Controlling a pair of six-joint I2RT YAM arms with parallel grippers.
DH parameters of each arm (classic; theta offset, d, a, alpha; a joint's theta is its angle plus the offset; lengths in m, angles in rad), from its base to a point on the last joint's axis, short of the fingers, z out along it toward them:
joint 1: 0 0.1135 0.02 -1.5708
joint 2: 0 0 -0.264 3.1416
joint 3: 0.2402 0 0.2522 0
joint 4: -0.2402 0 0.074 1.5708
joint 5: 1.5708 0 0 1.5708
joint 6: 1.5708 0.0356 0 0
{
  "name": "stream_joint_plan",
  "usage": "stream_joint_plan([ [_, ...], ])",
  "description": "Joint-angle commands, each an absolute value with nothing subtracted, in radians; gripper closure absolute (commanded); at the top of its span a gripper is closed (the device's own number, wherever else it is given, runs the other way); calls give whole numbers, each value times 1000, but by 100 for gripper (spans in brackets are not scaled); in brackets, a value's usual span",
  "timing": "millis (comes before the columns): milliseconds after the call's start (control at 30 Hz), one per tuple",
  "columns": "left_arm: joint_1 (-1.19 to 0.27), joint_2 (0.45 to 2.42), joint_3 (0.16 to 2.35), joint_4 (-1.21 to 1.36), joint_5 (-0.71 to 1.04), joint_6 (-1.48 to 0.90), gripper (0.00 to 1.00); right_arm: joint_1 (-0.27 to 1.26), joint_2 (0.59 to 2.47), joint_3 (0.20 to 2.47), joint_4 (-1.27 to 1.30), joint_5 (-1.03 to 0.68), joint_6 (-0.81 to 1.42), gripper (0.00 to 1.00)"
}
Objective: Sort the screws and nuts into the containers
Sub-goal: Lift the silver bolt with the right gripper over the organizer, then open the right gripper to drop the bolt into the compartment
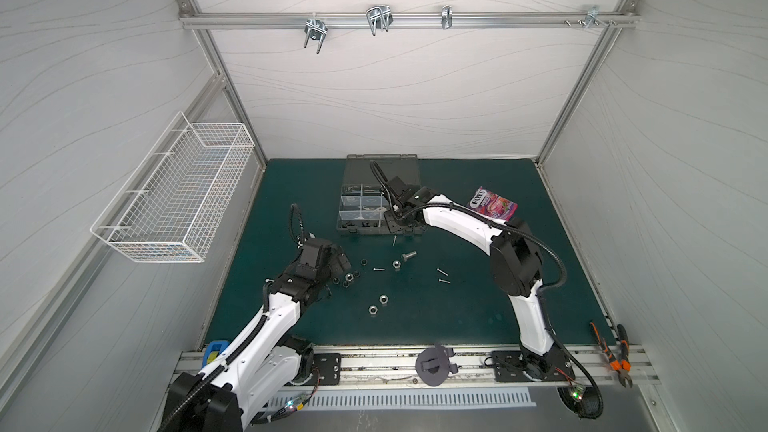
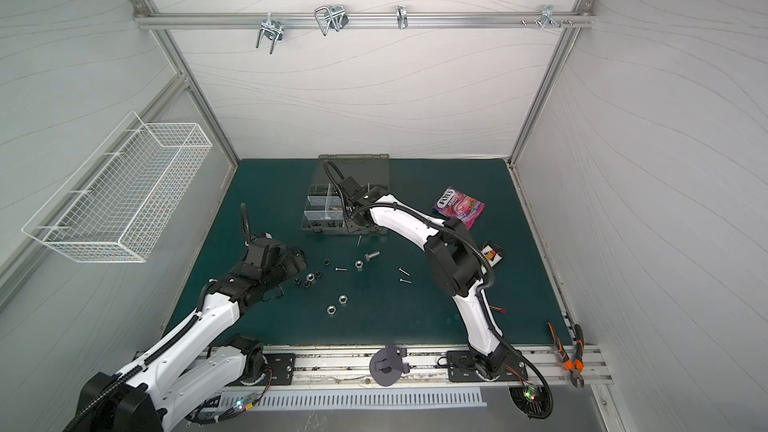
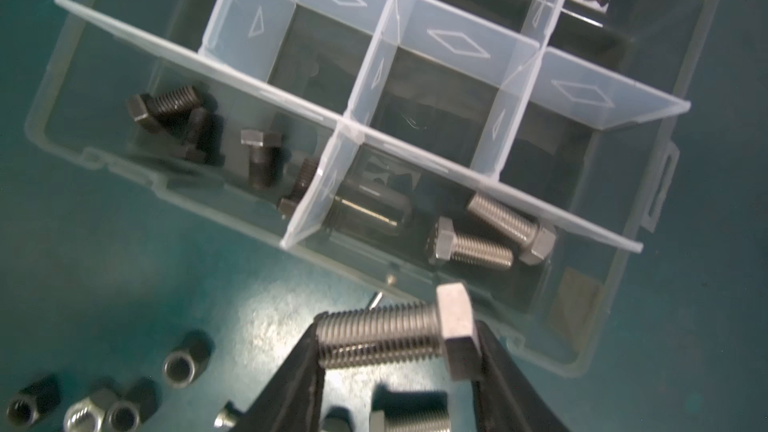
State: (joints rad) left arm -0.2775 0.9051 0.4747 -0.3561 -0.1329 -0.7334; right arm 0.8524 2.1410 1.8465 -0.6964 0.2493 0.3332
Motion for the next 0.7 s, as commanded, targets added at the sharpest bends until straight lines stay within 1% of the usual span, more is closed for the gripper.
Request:
stream_joint_plan([
  [0, -275, 904, 491, -334, -133, -731, 1, 859, 2185, 1898, -706, 278, 336, 71],
  [233, -275, 910, 501, -343, -137, -722, 1, 851, 2258, 1978, -715, 280, 335, 70],
  [433, -274, 910, 502, -347, -137, -719, 1, 835, 2301, 2011, -720, 264, 345, 65],
  [667, -275, 907, 503, -348, -140, -716, 1, 827, 2330, 2021, -725, 225, 355, 54],
])
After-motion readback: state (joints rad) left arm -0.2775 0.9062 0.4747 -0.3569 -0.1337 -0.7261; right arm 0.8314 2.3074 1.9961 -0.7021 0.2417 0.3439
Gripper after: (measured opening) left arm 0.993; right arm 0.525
